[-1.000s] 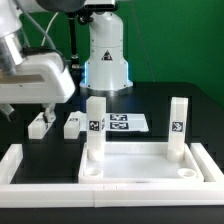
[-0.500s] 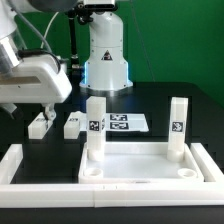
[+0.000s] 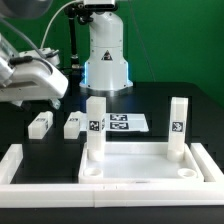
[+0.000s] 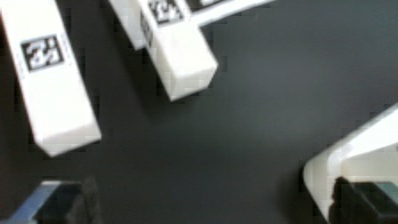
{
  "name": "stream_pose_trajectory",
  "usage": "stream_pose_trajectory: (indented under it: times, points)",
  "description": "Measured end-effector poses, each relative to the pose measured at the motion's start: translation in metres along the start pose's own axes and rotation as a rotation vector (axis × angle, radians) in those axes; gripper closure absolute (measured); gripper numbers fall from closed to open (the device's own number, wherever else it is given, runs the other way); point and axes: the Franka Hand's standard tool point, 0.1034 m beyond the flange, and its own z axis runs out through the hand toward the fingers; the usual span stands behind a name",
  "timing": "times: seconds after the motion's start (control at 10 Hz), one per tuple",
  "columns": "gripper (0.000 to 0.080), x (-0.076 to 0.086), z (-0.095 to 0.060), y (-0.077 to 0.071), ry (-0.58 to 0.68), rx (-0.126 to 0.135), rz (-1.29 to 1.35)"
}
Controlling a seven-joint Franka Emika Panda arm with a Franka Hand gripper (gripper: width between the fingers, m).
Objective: Assemble desk
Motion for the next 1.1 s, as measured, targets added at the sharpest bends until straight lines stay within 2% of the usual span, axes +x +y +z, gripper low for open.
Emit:
stream_pose_trajectory:
  times: [0.1,0.2,0.4,0.5,0.8,1.0,1.1]
  points:
    - [0.0151,0.002,0.007,0.006,-0.057,0.009,0.032]
    - [0.0151,0.006,0.021,0.021,-0.098,0.013,0.086]
    - [0.0151,-0.006,0.046,0.038,-0.17,0.031,0.133]
    - [0.0151,-0.009,0.053,0.04,-0.184,0.033,0.149]
    - [0.0151,-0.009,0.053,0.038,-0.178,0.031,0.145]
    - [0.0151,-0.027,0.07,0.024,-0.182,0.018,0.139]
    - [0.0151,-0.029,0.078,0.023,-0.185,0.013,0.141]
